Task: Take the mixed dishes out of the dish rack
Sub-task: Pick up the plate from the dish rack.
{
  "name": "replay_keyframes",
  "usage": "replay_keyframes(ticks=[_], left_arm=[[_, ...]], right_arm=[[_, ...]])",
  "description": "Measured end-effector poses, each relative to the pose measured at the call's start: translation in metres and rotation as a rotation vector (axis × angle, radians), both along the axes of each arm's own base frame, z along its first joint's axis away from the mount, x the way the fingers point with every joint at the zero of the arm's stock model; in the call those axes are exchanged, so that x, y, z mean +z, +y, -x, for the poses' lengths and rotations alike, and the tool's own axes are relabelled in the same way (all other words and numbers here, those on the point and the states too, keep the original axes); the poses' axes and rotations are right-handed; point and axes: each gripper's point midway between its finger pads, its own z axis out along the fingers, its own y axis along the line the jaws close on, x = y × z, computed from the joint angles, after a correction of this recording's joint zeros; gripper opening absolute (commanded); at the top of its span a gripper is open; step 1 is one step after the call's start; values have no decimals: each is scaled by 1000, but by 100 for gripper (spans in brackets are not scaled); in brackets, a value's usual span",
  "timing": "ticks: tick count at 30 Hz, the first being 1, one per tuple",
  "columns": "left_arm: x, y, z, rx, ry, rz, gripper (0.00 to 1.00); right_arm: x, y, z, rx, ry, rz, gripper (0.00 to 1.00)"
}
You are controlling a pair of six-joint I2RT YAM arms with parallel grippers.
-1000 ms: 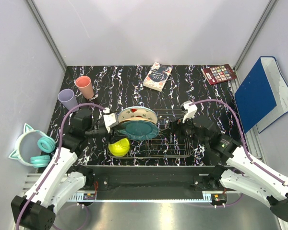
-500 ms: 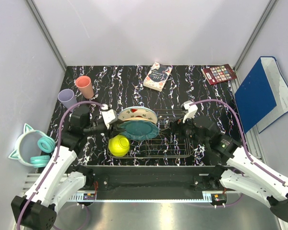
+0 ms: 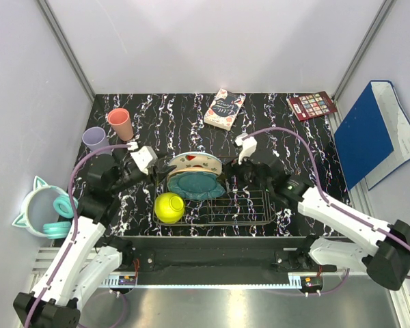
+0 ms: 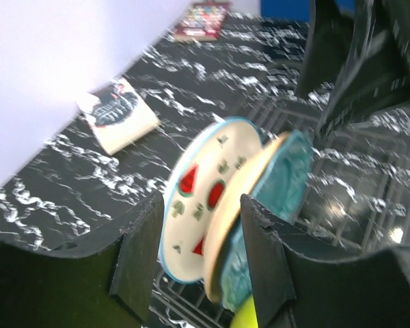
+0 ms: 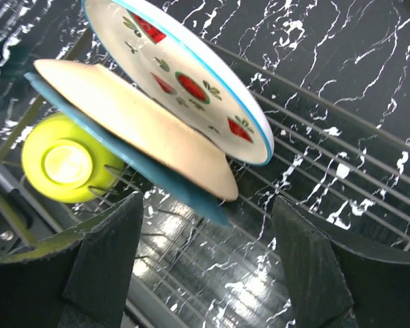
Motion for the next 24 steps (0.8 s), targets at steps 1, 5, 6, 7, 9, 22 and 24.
replay_keyframes(ticks=[1, 5, 6, 7, 9, 22, 24], left_arm=[[3, 1, -1, 12, -8, 9, 54], [9, 5, -6, 55, -16, 26, 54], [9, 6, -7, 61, -15, 28, 54], [9, 7, -7, 68, -16, 31, 54], [7, 9, -5, 77, -18, 33, 54], [-4, 15, 5, 97, -13, 34, 54], [-7, 15, 6, 97, -8, 33, 55]], right_arm=[[-2, 2, -3, 5, -7, 7, 82], [-3, 11, -12, 23, -32, 29, 77], [-3, 13, -14, 27, -38, 30, 74], [-3, 14, -15, 34, -42, 30, 72], [-4, 19, -14, 57, -44, 25, 67], [-7, 43, -8, 160, -40, -31, 49], [-8, 43, -8, 160, -42, -31, 48]])
